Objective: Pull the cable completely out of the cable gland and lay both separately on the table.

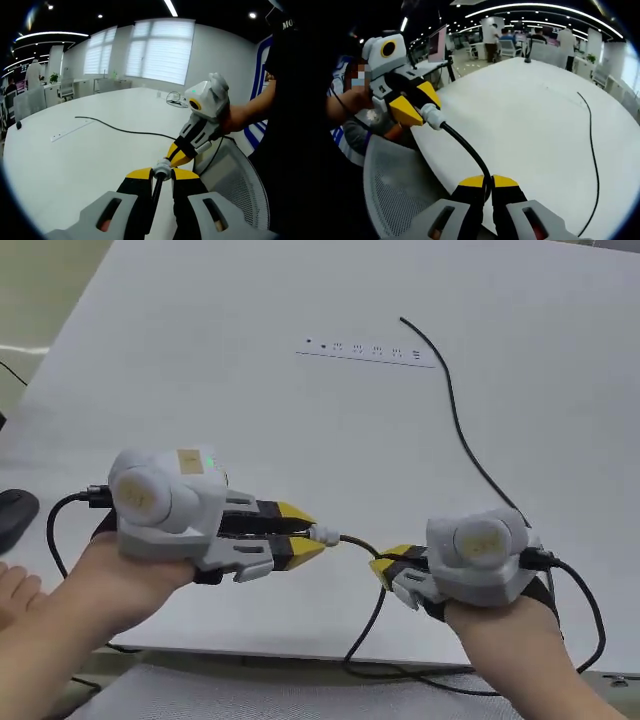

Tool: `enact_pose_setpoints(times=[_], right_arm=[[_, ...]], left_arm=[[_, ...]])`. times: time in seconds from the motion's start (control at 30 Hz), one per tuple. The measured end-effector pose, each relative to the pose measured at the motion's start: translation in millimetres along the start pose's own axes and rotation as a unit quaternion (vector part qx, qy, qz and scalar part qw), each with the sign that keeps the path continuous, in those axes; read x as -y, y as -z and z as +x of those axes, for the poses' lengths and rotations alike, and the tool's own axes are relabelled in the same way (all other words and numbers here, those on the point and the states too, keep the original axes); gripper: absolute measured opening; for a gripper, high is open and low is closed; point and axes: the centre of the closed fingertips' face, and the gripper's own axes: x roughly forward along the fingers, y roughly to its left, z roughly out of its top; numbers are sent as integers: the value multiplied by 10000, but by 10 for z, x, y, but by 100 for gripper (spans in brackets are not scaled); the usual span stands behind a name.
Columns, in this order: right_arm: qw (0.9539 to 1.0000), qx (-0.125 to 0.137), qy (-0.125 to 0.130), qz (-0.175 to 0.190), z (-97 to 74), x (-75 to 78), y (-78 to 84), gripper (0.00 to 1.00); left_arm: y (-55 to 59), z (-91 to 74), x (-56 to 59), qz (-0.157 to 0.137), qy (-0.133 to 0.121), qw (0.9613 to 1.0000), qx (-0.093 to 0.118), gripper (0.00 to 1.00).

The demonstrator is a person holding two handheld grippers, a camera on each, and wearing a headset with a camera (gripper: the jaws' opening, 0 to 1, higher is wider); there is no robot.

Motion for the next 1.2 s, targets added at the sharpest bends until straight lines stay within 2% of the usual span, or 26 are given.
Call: enact_pose_setpoints(times=[0.13,0.2,0.23,0.33,0.37,0.57,0.77,0.97,1.0,1.13,1.2], right_arm=[[9991,-58,-25,411,9,53,120,0],[9972,-139,19,740,14,89,201,0],[9958,-183,32,894,17,102,238,0],[9877,-284,-16,1537,38,124,353,0],[9862,-286,-60,1628,44,118,371,0],[9867,-362,-79,1583,62,70,412,0],[9864,-297,-144,1609,70,35,403,0],[9866,-267,-322,1575,56,-16,391,0],[9875,-239,-335,1523,49,-22,380,2],[9906,-106,-373,1312,11,-44,296,19],[9951,20,-473,873,-51,-115,182,21]], left_arm=[[-1,-5,-6,-3,-4,10000,3,15],[0,-10,-11,-9,-15,10000,5,15],[-3,-12,-11,-12,-16,10000,14,15],[-15,-19,-13,-26,-19,10000,48,15],[-14,-18,-15,-22,-20,10000,49,15],[5,2,0,-11,4,10000,19,15],[-5,-11,-20,-61,-11,10000,60,15],[-17,-23,-20,-105,-11,9999,102,15],[-18,-22,-20,-105,-8,9999,105,15],[12,-6,-16,-78,-6,10000,56,15],[15,-2,-16,-87,-13,9999,52,15]])
